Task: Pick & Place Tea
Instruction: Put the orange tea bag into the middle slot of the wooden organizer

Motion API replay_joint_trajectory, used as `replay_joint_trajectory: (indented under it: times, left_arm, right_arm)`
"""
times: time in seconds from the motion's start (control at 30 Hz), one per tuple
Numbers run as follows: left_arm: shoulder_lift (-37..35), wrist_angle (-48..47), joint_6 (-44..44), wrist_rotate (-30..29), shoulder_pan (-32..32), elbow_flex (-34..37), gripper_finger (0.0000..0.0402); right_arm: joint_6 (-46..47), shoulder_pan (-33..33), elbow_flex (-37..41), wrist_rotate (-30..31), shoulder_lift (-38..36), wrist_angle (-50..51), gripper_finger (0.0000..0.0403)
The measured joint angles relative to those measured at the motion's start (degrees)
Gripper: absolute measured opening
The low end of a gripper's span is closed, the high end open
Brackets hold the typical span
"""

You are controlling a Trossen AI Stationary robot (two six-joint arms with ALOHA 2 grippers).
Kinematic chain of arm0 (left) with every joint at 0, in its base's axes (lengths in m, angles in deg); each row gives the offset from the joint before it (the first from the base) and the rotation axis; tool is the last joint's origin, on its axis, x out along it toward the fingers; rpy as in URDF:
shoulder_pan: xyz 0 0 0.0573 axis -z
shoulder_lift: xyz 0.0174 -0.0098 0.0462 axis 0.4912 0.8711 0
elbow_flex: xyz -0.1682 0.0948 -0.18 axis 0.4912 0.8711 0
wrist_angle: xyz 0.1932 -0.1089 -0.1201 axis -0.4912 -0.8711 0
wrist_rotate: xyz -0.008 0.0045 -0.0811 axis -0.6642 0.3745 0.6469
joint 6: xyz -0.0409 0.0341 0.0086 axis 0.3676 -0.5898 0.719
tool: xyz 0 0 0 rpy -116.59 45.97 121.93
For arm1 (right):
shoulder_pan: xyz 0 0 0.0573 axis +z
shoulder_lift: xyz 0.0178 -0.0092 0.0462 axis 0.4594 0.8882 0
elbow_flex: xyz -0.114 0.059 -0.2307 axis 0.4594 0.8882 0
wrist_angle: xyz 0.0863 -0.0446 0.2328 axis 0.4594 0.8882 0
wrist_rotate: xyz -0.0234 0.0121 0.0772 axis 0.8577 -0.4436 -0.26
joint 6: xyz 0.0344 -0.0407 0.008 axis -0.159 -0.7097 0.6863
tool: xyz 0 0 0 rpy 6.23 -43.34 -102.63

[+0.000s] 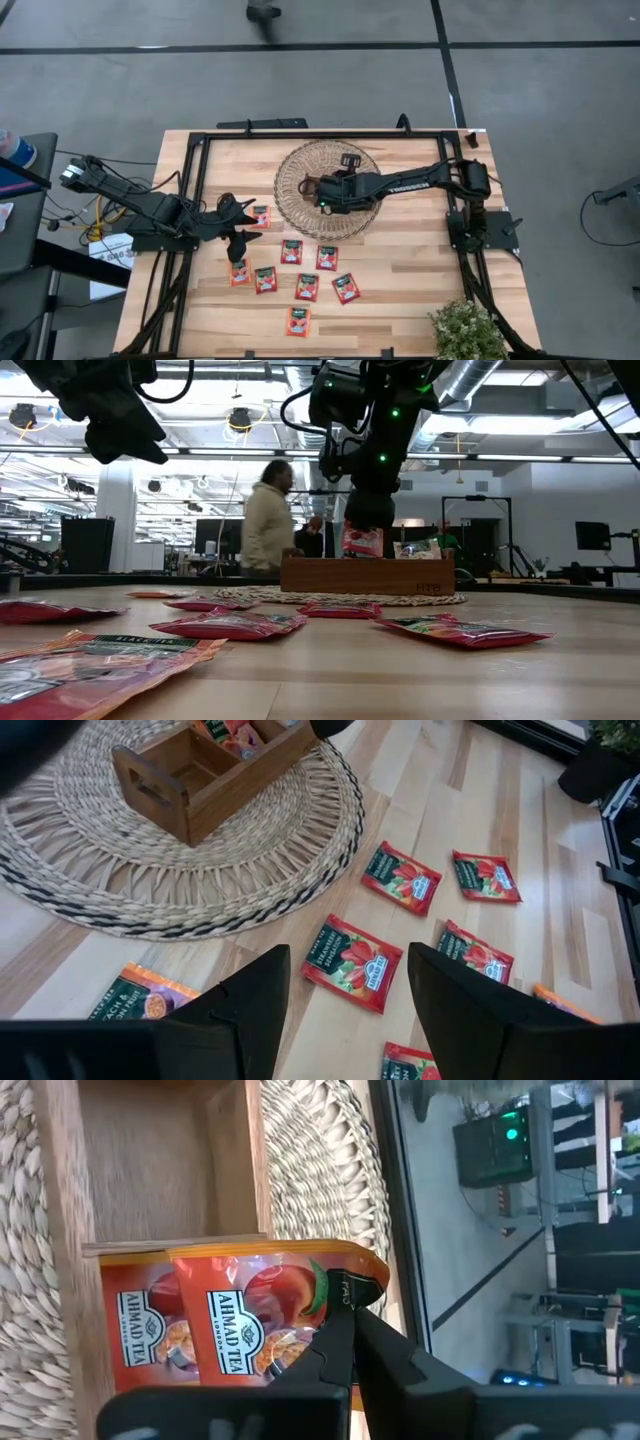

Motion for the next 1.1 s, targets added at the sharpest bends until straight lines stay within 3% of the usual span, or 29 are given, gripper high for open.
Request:
replay_joint_trajectory:
  times: [0.67, 1.1]
  left_arm:
    - [0.0, 0.0, -0.1, -0.4, 0.0, 0.0, 0.0196]
    - [0.0, 0.9, -4.2, -1.4, 0.0, 0.0, 0.0196]
  right_arm:
    - [5.5, 0.4, 1.7, -0.2, 0.0, -0.4, 0.0000]
    - [3.9, 2.3, 1.7, 1.5, 3.6, -1.2, 0.0000]
